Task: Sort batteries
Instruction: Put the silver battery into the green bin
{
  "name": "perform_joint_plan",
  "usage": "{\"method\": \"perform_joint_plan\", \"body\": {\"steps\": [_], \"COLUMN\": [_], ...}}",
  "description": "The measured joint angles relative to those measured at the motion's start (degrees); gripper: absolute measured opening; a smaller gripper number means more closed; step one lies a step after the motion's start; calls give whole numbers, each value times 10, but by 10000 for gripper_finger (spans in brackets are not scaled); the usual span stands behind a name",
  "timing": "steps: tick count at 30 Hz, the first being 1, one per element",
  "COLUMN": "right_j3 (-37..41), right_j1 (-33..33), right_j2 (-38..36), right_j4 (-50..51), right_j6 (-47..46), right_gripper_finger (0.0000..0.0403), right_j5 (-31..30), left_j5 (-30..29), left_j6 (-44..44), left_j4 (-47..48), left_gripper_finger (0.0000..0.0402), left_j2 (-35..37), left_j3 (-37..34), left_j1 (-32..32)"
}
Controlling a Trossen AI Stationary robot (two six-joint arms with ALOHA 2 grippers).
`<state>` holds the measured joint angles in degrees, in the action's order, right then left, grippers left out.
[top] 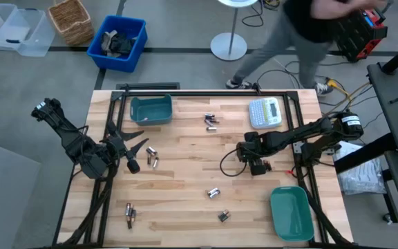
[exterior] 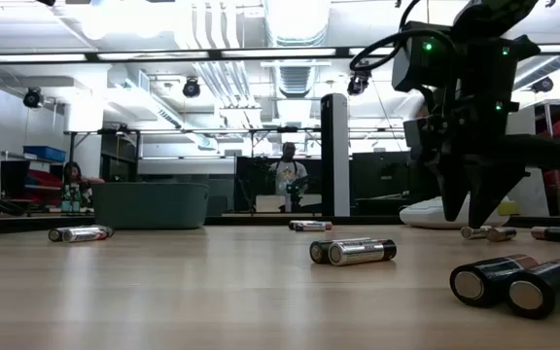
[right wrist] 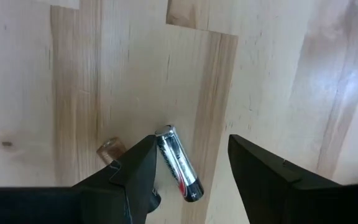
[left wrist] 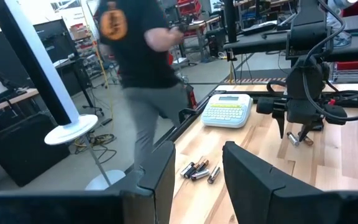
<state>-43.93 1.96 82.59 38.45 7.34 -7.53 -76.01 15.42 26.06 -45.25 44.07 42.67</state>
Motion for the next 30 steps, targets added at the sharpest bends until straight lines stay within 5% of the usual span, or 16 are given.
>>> {"method": "perform_joint_plan", "body": {"steps": [19,30], "right_j3": [5,6], "right_j1": [-1,-24], "right_j2": [81,76], "right_j4": [-16,-31], "right_j6": [26,46], "right_gripper_finger": [165,78], "right_j5": [2,15], "left_j5": [0,0], "left_j6": [0,-4], "left_j4": [2,2], "left_gripper_finger": [115,115], "left_j2": [0,0], "left_j3": [0,0], "left_j1": [0,0]}}
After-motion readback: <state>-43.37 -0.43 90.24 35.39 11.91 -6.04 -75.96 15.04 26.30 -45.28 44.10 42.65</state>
